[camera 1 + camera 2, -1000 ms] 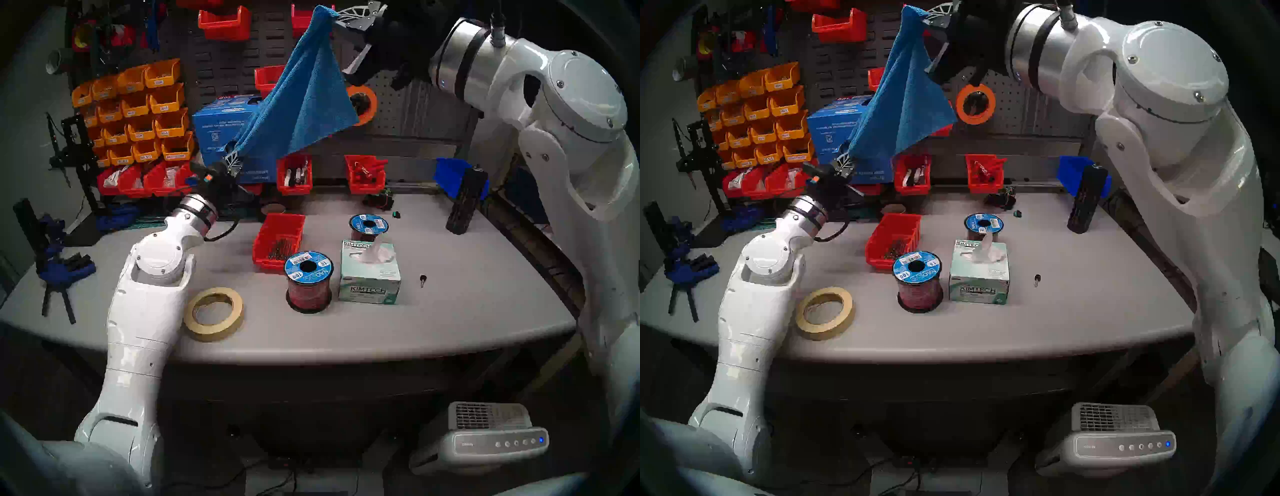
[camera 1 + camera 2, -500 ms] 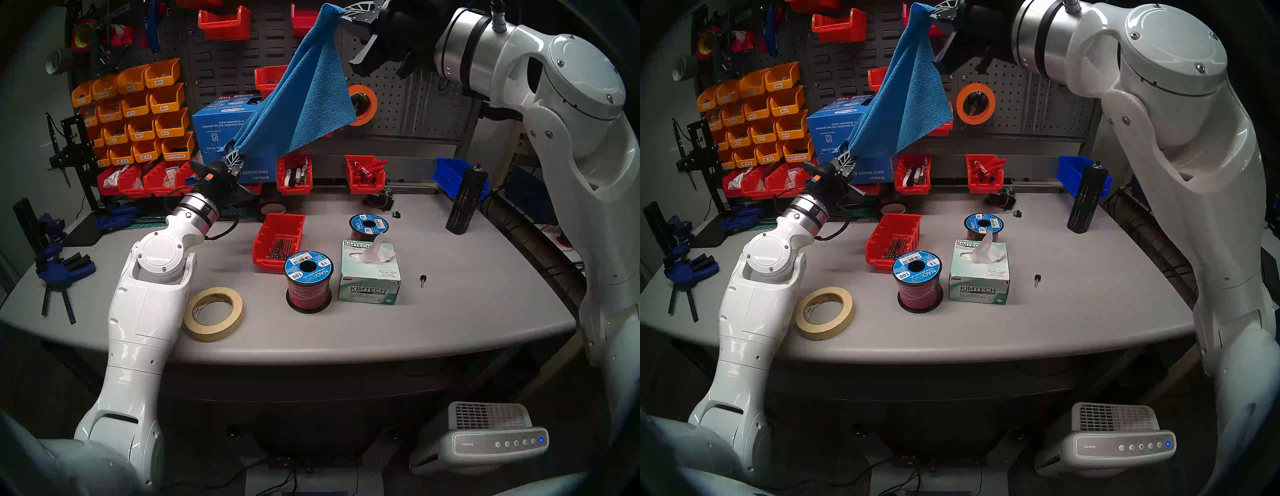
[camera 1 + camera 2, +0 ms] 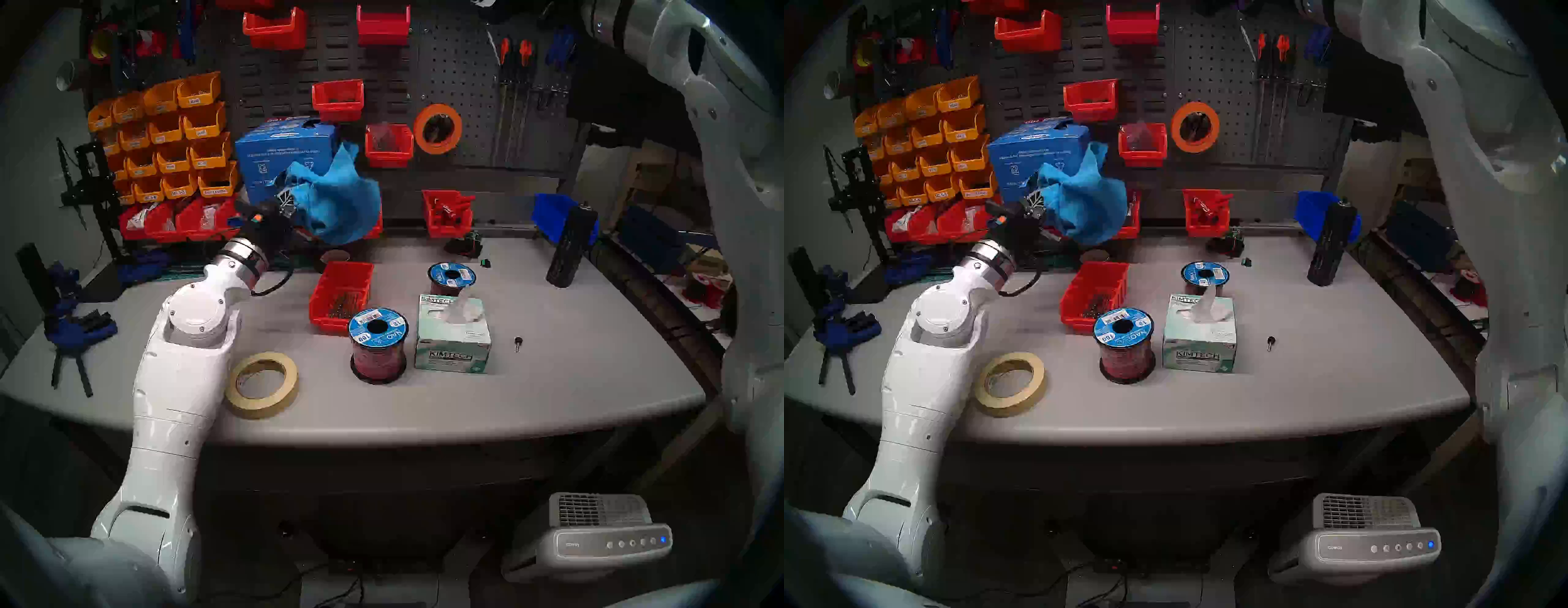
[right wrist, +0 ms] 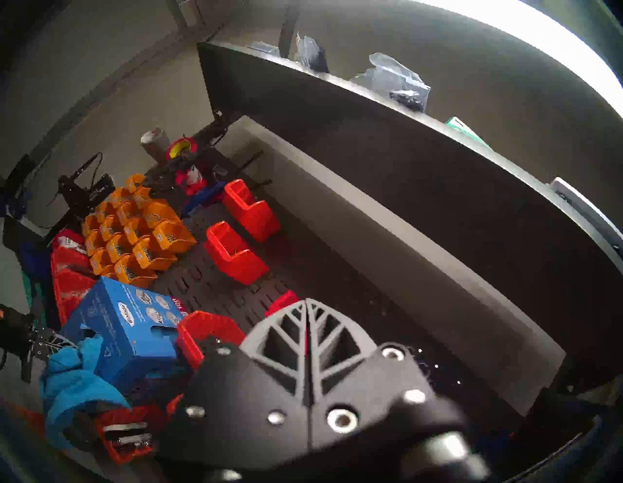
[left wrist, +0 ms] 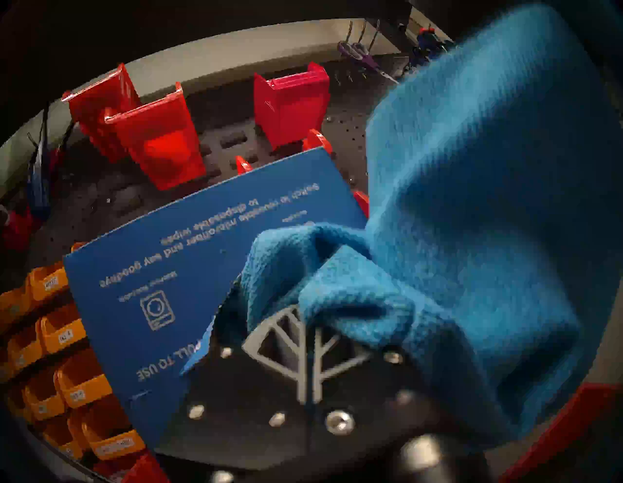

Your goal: Take out a shop towel

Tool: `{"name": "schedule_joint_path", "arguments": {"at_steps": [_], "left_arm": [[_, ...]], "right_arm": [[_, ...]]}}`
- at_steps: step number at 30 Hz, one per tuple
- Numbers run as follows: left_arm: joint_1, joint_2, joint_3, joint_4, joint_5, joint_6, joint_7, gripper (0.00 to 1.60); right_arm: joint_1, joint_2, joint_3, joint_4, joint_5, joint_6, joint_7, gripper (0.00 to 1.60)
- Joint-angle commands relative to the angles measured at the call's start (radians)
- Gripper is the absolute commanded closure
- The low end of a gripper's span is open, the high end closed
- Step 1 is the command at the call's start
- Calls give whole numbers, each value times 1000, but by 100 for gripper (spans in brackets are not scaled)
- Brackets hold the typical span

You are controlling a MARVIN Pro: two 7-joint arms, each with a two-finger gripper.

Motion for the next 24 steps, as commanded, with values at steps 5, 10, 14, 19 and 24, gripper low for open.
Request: {"name": "schedule_joint_path", "arguments": {"at_steps": [5,10,14,19,24], "left_arm": [[-34,-4,-6,-28,-11,-9,6,160],[-35,-2,-7,-30,-13,-8,5,160],[-34,1,-10,-31,-14,-9,5,160],[-37,3,-15,-29,-17,-9,7,160],[-39,6,-20,-37,-22,-8,5,160]], "right_arm": [[-62,-20,10,-49,27,38,-29,122],[-155,-52,-20,-50,80,53,-36,0],[-198,-60,-79,-34,115,55,-54,0],[-264,-68,-127,-1,184,52,-82,0],[-335,-74,-153,46,250,33,-101,0]]}}
